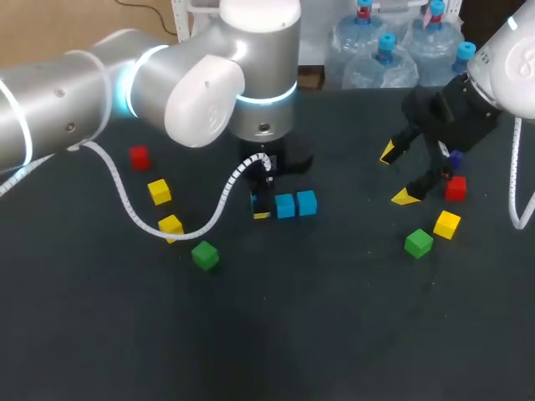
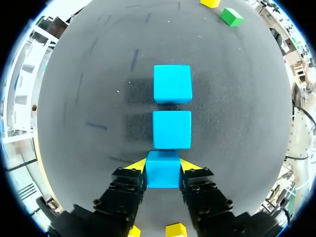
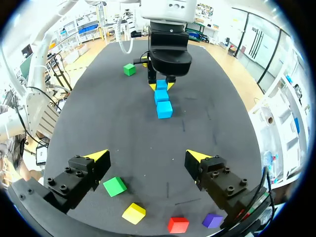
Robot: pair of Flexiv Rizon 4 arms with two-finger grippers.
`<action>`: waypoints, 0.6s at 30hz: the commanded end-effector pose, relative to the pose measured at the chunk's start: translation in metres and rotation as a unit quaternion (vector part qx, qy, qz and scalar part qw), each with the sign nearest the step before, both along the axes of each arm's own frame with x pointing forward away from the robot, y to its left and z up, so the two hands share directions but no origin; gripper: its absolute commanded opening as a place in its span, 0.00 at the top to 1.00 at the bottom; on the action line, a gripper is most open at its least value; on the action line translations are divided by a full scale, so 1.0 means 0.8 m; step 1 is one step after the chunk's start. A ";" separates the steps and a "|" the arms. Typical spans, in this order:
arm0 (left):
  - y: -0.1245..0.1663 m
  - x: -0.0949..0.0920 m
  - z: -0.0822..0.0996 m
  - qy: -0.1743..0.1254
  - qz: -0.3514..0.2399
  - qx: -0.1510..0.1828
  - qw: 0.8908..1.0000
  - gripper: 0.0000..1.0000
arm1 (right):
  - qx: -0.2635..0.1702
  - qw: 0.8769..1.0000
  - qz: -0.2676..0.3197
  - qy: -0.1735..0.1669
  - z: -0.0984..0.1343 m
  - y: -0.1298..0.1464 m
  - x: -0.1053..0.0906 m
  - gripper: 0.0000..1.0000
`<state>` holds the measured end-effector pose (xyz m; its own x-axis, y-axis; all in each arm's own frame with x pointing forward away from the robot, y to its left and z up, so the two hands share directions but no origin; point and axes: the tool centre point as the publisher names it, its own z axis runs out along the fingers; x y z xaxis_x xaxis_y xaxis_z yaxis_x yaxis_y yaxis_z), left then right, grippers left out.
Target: Place the blue cubes, place green cubes on the blue cubes, place the yellow cubes on the green cubes, then place the red cubes on the yellow cubes, and place purple cube on the red cubes.
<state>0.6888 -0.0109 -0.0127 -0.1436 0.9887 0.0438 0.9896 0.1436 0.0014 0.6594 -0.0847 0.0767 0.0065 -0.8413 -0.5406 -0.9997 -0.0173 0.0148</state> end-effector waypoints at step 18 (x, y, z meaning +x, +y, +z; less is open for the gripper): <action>0.008 -0.003 0.002 -0.003 0.015 -0.013 1.000 0.00 | 0.000 1.000 -0.001 -0.001 0.000 0.000 -0.001 0.00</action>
<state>0.6892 -0.0091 -0.0122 -0.1723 0.9847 0.0268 0.9850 0.1724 -0.0004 0.6594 -0.0847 0.0767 0.0065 -0.8413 -0.5406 -0.9997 -0.0173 0.0148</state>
